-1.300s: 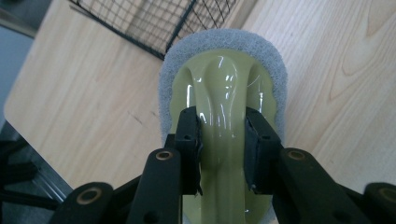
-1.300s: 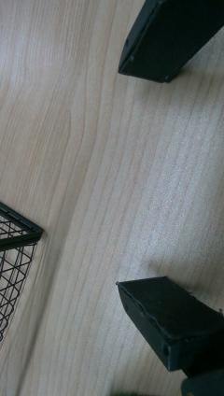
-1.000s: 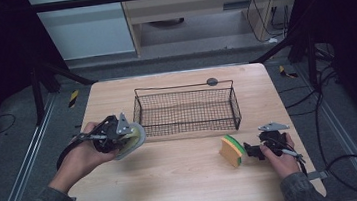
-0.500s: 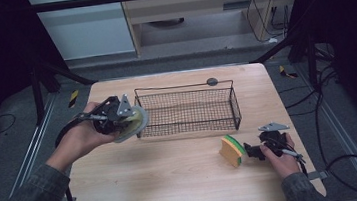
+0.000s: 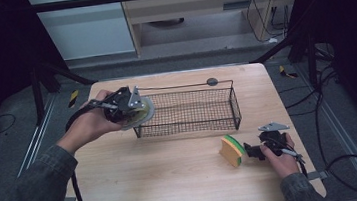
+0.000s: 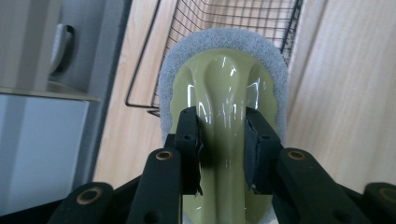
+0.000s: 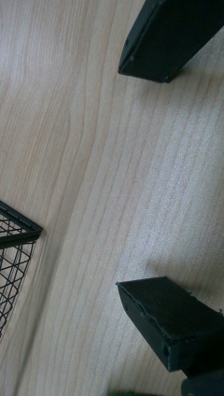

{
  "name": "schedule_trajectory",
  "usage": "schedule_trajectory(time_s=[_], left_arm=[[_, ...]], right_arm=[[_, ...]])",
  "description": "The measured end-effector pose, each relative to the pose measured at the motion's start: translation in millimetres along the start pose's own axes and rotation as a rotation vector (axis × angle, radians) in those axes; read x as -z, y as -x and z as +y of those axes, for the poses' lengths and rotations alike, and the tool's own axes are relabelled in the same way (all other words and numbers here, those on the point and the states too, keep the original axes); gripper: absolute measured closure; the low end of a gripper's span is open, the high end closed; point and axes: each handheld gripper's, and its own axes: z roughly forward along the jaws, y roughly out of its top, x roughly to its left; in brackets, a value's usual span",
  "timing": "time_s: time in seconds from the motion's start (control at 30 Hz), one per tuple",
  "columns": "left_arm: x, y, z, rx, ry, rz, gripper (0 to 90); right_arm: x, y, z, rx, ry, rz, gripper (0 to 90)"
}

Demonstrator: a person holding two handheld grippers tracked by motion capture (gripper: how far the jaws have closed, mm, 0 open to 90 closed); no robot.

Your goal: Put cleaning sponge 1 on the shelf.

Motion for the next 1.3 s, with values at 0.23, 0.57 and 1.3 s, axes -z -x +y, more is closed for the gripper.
schedule_trajectory(time_s=[0.23,0.57,1.3], left_arm=[[-0.9,-5.9,17.5,-0.032,0.006,0.066,70.2],[-3.0,-9.0,27.4,-0.064,0.039,0.079,70.1],[-34.5,-15.5,42.8,-0.109,0.036,0.061,70.1]], right_arm=[[0.0,0.0,-0.2,0.001,0.001,-0.002,0.6],[1.2,0.3,-1.3,0.008,0.000,0.003,0.6],[1.2,0.4,-1.2,0.008,-0.001,0.004,0.6]])
